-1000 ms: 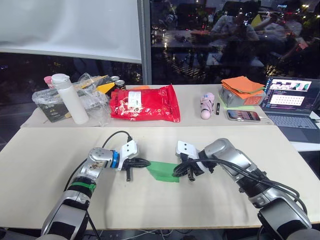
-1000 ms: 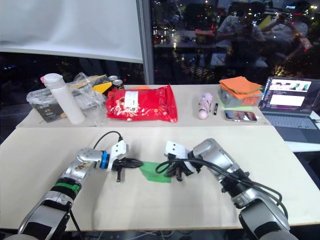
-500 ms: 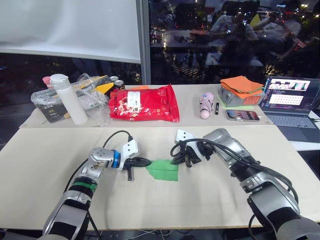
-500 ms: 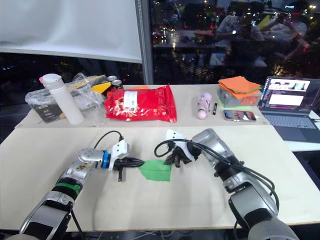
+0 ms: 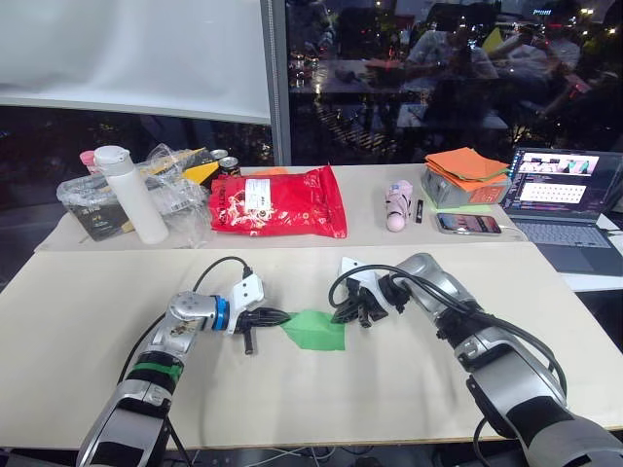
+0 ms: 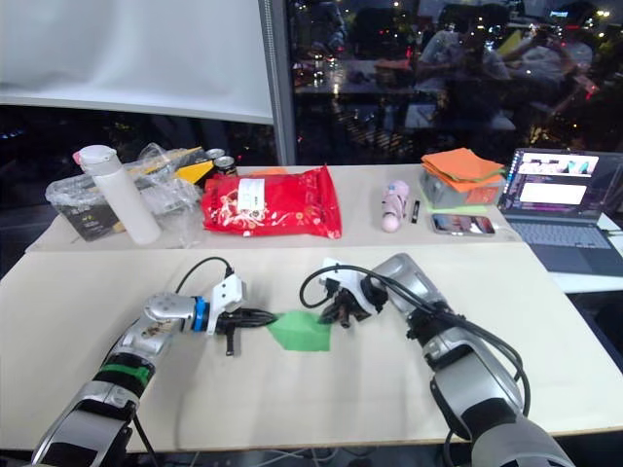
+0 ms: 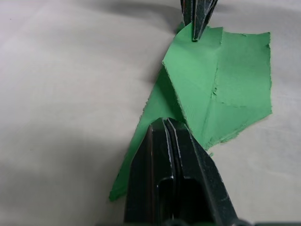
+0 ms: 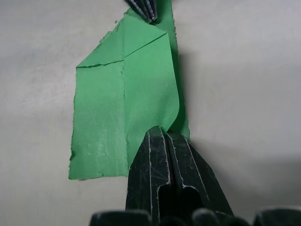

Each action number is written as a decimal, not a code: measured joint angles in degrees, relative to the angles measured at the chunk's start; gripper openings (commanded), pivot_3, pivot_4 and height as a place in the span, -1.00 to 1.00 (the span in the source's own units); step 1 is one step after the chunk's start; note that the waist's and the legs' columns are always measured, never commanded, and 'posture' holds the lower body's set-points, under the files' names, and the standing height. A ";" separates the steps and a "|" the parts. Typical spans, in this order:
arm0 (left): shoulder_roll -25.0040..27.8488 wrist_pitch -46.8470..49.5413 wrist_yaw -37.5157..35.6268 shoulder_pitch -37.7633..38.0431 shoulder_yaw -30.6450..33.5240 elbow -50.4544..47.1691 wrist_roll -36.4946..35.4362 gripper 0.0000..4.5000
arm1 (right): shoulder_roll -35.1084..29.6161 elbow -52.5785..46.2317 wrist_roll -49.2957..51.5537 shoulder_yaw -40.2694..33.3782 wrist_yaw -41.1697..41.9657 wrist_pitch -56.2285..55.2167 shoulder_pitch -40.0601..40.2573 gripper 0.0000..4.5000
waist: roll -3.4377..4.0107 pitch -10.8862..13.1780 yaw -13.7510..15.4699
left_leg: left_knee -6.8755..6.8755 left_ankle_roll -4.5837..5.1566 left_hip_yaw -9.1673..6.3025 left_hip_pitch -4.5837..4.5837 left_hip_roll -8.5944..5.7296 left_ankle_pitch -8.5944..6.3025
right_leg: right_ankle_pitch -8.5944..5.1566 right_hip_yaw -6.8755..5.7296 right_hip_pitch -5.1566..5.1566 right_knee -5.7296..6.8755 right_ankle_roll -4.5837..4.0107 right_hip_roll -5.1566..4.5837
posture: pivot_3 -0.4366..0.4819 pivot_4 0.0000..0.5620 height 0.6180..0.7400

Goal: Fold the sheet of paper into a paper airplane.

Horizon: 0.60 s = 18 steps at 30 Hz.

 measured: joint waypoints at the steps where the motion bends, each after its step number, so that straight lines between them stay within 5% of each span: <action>1: 0.03 0.92 -0.73 1.37 1.04 -2.12 -1.85 -0.98 | 0.03 0.02 -0.01 -0.02 0.04 -0.10 0.01 -1.00 | 0.00 0.00 -0.10 | 0.00 0.00 0.00 0.00 0.00 0.00 | 0.00 0.00 0.00 0.01 -0.01 0.00 | -0.05 -0.47 0.87; 9: 1.53 13.95 -3.07 3.97 5.74 -16.04 -12.95 -0.98 | -0.01 -0.52 -0.48 -0.56 0.10 -1.01 0.72 -1.00 | 0.01 0.01 -0.13 | 0.01 0.00 -0.01 0.05 0.01 0.00 | -0.04 -0.01 0.07 0.00 0.04 0.00 | -0.05 -0.47 0.87; 18: -2.59 9.28 -0.11 2.64 1.34 -8.35 -7.89 -0.98 | -0.85 -5.62 -0.64 -1.54 -0.75 1.38 3.50 -1.00 | 0.01 0.01 0.02 | 0.01 0.03 -0.01 0.05 0.01 -0.02 | -0.05 -0.01 0.08 -0.06 0.03 0.01 | -0.05 -0.47 0.87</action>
